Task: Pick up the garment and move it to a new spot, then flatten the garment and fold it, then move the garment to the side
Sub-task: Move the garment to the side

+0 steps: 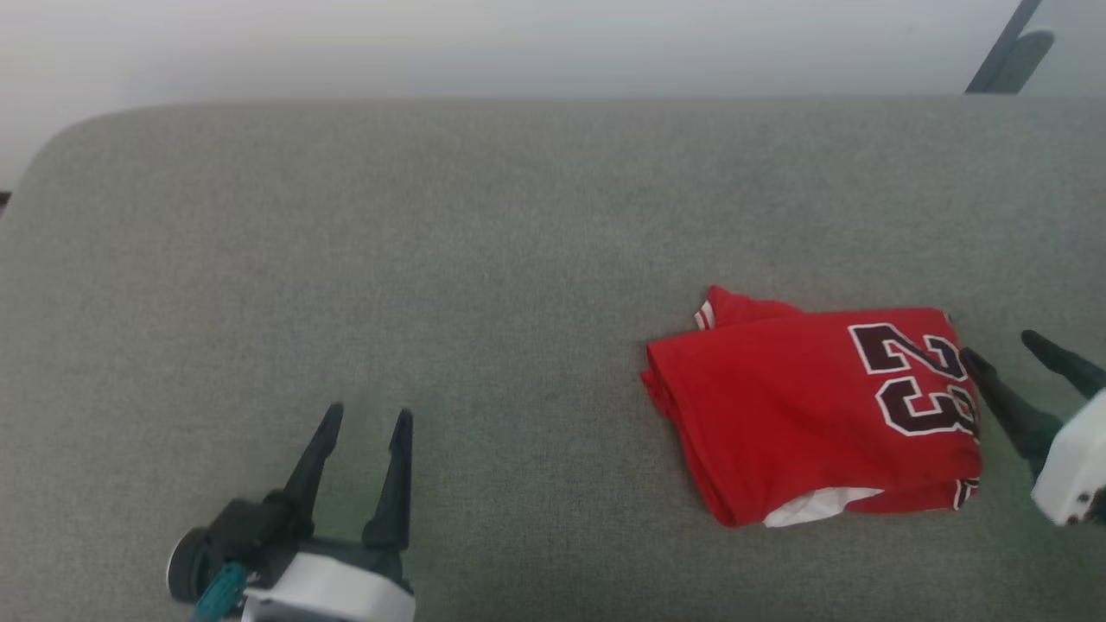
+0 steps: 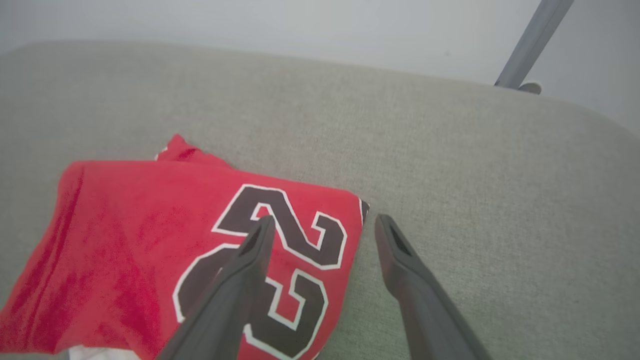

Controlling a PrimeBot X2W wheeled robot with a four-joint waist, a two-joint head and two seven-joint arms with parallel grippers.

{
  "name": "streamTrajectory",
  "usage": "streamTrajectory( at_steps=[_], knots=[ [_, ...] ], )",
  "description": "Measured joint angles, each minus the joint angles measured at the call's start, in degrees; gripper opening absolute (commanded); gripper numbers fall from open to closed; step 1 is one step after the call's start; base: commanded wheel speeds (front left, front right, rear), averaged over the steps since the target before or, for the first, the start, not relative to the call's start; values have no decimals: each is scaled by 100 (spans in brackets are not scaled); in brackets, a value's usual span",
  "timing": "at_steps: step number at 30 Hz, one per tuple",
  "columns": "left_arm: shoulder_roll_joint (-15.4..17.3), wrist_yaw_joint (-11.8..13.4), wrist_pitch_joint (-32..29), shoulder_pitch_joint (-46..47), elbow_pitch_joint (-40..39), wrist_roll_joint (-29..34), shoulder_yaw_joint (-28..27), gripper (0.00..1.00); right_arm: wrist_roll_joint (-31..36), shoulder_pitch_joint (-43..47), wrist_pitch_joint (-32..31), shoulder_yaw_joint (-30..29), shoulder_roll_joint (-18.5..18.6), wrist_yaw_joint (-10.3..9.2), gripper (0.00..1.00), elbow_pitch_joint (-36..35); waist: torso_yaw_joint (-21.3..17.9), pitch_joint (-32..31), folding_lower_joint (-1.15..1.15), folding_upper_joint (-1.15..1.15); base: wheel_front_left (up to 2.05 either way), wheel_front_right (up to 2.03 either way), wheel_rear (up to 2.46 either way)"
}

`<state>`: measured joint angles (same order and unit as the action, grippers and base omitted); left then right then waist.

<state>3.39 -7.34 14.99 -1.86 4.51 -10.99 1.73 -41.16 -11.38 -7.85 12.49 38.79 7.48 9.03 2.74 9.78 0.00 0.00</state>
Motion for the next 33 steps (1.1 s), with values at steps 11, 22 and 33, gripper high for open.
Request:
streamTrajectory(
  at_steps=[11, 22, 33],
  knots=[
    [-36, -5, -1, 569, 127, 30, 229, 100, -1196, -664, -2905, 549, 580, 1, 100, 345, 113, 613, 0, 0, 0, 0, 0],
    [-38, 2, 0, 886, 261, -135, 472, 100, -1391, -701, -3033, 454, 659, 1, 0, 246, 236, 1043, 0, 0, 0, 0, 0],
    [-43, 1, 0, 1154, 333, 214, 479, 100, -1591, -651, -2131, -230, 670, 5, 0, 613, -326, 1037, 0, 0, 0, 0, 0]
  ],
)
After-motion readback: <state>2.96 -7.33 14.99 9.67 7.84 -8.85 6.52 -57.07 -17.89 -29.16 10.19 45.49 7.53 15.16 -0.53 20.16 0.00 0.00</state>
